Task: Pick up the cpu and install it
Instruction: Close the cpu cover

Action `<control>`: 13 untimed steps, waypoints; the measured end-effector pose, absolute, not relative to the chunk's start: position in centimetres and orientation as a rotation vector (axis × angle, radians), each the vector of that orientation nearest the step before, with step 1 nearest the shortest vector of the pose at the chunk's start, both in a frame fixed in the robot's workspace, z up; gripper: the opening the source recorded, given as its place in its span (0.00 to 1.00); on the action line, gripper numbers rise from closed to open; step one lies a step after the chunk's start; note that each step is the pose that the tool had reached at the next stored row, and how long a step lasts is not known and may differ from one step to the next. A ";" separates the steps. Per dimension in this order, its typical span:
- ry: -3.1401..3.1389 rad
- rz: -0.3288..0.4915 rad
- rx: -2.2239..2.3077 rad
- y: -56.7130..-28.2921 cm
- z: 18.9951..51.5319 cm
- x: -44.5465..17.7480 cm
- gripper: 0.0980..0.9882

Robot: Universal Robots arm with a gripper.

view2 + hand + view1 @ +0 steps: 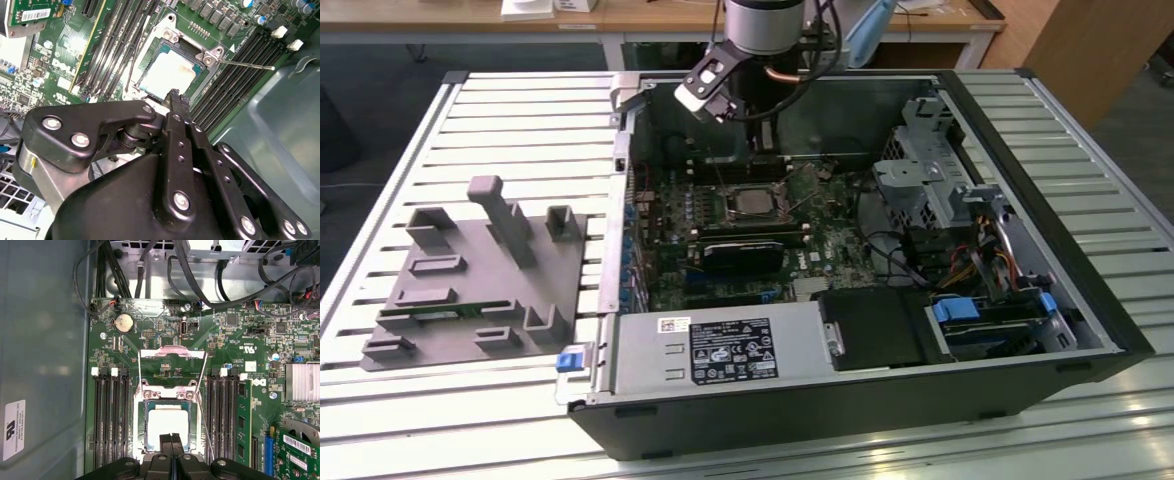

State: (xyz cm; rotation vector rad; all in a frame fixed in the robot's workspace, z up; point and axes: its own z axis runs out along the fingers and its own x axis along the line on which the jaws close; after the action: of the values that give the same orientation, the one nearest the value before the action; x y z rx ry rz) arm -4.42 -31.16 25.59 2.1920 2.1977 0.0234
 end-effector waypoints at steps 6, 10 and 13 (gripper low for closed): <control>2.197 0.023 2.192 -31.2 26.2 -4.4 0.01; 2.197 0.023 2.192 -31.2 27.0 -4.4 0.01; 2.196 0.020 2.190 -31.1 27.4 -4.4 0.01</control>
State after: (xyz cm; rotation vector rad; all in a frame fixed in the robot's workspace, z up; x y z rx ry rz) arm -4.42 -31.15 27.38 2.1903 2.1961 0.0198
